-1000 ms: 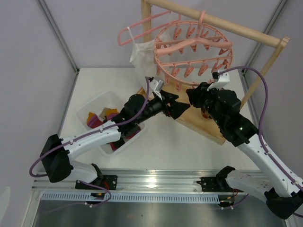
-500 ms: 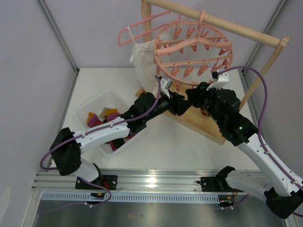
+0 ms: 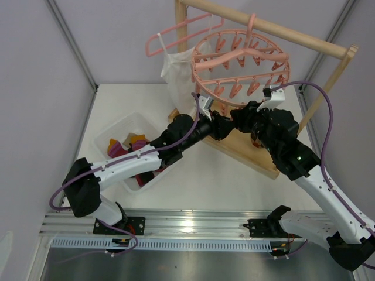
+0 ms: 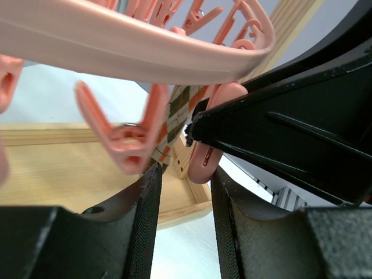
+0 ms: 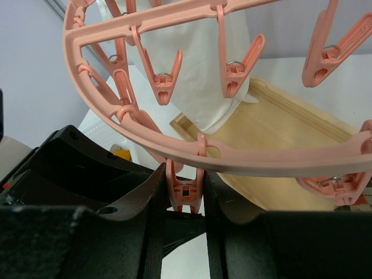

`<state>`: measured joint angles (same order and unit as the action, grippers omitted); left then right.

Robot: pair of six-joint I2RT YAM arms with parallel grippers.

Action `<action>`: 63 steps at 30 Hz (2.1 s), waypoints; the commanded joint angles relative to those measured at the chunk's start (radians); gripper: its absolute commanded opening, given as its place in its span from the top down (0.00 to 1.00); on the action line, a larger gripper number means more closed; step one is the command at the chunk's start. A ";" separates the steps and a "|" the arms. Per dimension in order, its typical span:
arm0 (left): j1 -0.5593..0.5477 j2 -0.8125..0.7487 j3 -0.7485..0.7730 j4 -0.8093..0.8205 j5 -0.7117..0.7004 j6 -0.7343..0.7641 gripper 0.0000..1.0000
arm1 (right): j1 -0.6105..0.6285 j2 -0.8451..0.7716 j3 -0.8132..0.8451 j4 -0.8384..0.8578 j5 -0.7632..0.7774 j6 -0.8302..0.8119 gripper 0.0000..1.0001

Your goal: Clip the socks to the hanger

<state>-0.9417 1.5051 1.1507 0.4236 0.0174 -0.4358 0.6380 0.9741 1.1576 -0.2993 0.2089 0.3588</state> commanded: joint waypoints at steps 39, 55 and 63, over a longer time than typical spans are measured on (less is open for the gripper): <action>0.343 -0.474 -0.161 -0.931 -0.154 -0.040 0.01 | 0.009 -0.040 -0.131 0.120 0.007 -0.083 1.00; 0.745 -0.062 -0.019 -1.146 -0.168 0.015 0.12 | 0.008 -0.055 -0.164 0.131 -0.002 -0.089 1.00; 0.755 0.205 0.234 -1.233 -0.237 0.039 0.31 | 0.005 -0.067 -0.182 0.141 -0.011 -0.080 1.00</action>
<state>-0.1940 1.6444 1.2968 -0.7528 -0.1726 -0.4248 0.6376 0.9211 0.9997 -0.1078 0.2260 0.2779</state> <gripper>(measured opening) 0.729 0.307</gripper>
